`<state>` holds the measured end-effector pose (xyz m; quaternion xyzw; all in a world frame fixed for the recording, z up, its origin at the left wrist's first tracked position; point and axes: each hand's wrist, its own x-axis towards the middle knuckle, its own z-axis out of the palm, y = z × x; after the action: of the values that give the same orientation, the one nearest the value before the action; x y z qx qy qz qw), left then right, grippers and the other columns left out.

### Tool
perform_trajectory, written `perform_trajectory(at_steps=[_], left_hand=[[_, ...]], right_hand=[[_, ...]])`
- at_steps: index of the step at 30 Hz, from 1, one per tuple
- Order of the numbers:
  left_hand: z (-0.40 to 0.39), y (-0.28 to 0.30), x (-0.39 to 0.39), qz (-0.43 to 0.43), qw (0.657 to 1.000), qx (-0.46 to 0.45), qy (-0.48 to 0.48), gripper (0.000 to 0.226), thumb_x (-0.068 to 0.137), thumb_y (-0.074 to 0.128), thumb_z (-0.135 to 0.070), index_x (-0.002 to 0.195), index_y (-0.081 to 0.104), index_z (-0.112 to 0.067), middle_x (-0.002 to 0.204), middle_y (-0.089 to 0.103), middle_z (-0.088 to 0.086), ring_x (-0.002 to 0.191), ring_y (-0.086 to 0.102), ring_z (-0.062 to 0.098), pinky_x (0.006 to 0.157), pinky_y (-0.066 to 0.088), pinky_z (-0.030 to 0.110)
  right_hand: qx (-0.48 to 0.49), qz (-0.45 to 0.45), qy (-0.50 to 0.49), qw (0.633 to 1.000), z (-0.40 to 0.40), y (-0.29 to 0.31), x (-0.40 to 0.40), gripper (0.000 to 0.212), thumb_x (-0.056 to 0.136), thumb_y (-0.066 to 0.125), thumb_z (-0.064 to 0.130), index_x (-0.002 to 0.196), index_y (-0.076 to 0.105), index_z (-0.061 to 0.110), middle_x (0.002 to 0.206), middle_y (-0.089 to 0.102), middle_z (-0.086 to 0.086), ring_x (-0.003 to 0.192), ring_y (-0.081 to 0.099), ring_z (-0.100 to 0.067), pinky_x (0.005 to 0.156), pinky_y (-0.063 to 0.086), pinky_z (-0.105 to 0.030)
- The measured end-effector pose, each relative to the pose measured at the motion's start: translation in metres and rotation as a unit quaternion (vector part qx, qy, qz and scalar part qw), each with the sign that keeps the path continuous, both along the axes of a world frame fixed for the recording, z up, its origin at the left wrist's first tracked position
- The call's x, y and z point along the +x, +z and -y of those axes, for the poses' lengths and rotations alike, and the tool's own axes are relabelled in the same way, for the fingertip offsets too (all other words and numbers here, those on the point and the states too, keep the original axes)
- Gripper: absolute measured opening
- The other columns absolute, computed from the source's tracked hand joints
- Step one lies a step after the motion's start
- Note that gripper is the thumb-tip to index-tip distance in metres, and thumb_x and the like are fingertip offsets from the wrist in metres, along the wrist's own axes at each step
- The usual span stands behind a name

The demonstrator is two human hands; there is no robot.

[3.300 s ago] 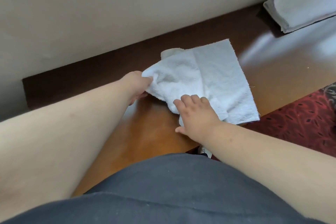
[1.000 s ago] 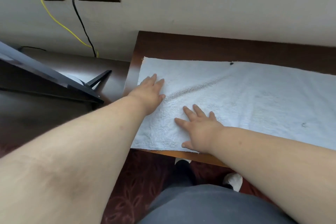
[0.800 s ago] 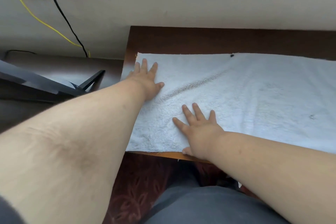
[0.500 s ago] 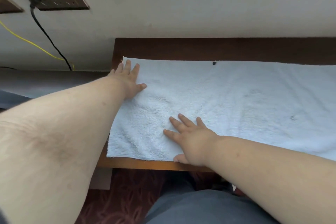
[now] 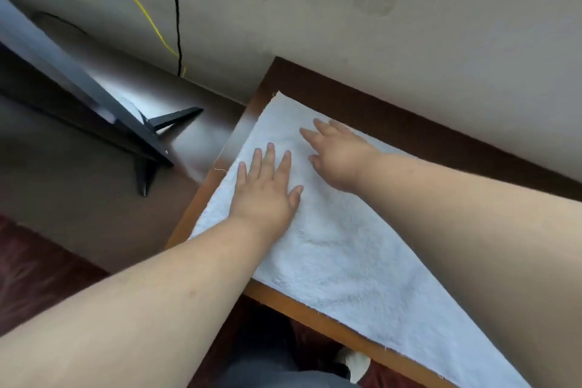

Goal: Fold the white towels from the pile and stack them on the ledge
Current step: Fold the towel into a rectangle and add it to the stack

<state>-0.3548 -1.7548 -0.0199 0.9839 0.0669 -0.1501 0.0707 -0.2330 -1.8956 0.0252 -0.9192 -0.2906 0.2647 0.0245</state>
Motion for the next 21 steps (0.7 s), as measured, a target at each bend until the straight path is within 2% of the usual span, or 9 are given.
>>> perform_trajectory(at_steps=[5, 7, 9, 11, 13, 14, 16, 19, 21], left_hand=[[-0.004, -0.02, -0.059, -0.029, 0.998, -0.002, 0.05, 0.071, 0.089, -0.004, -0.064, 0.144, -0.033, -0.028, 0.157, -0.035, 0.004, 0.145, -0.03, 0.026, 0.114, -0.021, 0.049], [-0.011, -0.023, -0.062, -0.025, 0.999, 0.0, 0.04, 0.072, 0.089, -0.003, -0.068, 0.143, -0.034, -0.03, 0.154, -0.039, 0.001, 0.144, -0.033, 0.025, 0.115, -0.021, 0.05], [-0.013, -0.023, -0.06, -0.016, 0.999, -0.003, 0.027, 0.074, 0.089, -0.001, -0.069, 0.147, -0.029, -0.032, 0.156, -0.036, 0.0, 0.144, -0.032, 0.024, 0.114, -0.022, 0.05], [-0.017, -0.018, -0.062, 0.002, 0.998, -0.047, 0.03, 0.072, 0.091, 0.004, -0.066, 0.154, -0.011, -0.035, 0.162, -0.022, -0.001, 0.147, -0.025, 0.021, 0.116, -0.02, 0.045], [-0.029, -0.011, -0.075, 0.059, 0.984, -0.118, 0.122, 0.058, 0.098, 0.022, -0.054, 0.153, 0.023, -0.036, 0.165, 0.007, -0.003, 0.151, -0.004, 0.018, 0.119, -0.007, 0.039], [-0.037, -0.008, -0.086, 0.096, 0.967, -0.138, 0.192, 0.049, 0.1, 0.034, -0.046, 0.147, 0.038, -0.035, 0.16, 0.023, -0.004, 0.148, 0.009, 0.017, 0.119, 0.003, 0.038], [-0.057, -0.002, -0.108, 0.124, 0.939, -0.113, 0.299, 0.039, 0.096, 0.053, -0.04, 0.135, 0.052, -0.033, 0.138, 0.045, -0.007, 0.132, 0.029, 0.019, 0.11, 0.023, 0.04], [-0.079, 0.005, -0.12, 0.078, 0.916, -0.13, 0.373, 0.04, 0.089, 0.063, -0.049, 0.124, 0.056, -0.028, 0.11, 0.057, -0.006, 0.107, 0.049, 0.022, 0.088, 0.043, 0.04], [-0.084, 0.006, -0.116, 0.04, 0.919, -0.146, 0.365, 0.034, 0.09, 0.062, -0.049, 0.111, 0.061, -0.023, 0.096, 0.059, -0.005, 0.092, 0.056, 0.021, 0.074, 0.045, 0.037]], right_hand=[[-0.086, -0.025, 0.094, 0.991, -0.042, -0.015, 0.041, 0.064, 0.104, 0.031, 0.047, 0.157, -0.003, 0.037, 0.166, -0.014, 0.007, 0.152, -0.014, -0.02, 0.123, 0.006, -0.048], [-0.098, -0.01, 0.102, 0.99, -0.048, -0.02, 0.046, 0.068, 0.102, 0.031, 0.054, 0.157, -0.006, 0.038, 0.165, -0.017, 0.008, 0.152, -0.016, -0.02, 0.122, 0.006, -0.05], [-0.085, 0.003, 0.097, 0.992, -0.051, -0.022, 0.051, 0.068, 0.1, 0.033, 0.057, 0.157, 0.001, 0.039, 0.166, -0.012, 0.009, 0.153, -0.011, -0.02, 0.122, 0.01, -0.051], [-0.035, 0.025, 0.068, 0.997, -0.056, -0.021, 0.057, 0.058, 0.099, 0.039, 0.05, 0.154, 0.026, 0.036, 0.166, 0.007, 0.003, 0.151, 0.009, -0.027, 0.118, 0.023, -0.05], [0.03, 0.062, 0.02, 0.997, -0.067, -0.021, 0.065, 0.041, 0.098, 0.044, 0.034, 0.138, 0.051, 0.028, 0.155, 0.032, -0.005, 0.137, 0.031, -0.033, 0.106, 0.036, -0.043], [0.046, 0.072, -0.001, 0.996, -0.074, -0.021, 0.069, 0.038, 0.098, 0.046, 0.028, 0.135, 0.054, 0.026, 0.149, 0.039, -0.007, 0.131, 0.036, -0.034, 0.101, 0.038, -0.04], [0.059, 0.06, -0.026, 0.996, -0.088, -0.017, 0.078, 0.045, 0.095, 0.052, 0.024, 0.14, 0.046, 0.023, 0.142, 0.043, -0.01, 0.128, 0.04, -0.034, 0.098, 0.039, -0.039], [0.071, 0.002, -0.04, 0.997, -0.11, -0.006, 0.089, 0.058, 0.09, 0.061, 0.018, 0.144, 0.041, 0.017, 0.135, 0.053, -0.012, 0.123, 0.052, -0.032, 0.103, 0.042, -0.036], [0.03, -0.007, -0.022, 0.999, -0.121, -0.001, 0.097, 0.051, 0.091, 0.063, 0.011, 0.14, 0.05, 0.012, 0.135, 0.057, -0.013, 0.12, 0.056, -0.031, 0.102, 0.043, -0.034]])
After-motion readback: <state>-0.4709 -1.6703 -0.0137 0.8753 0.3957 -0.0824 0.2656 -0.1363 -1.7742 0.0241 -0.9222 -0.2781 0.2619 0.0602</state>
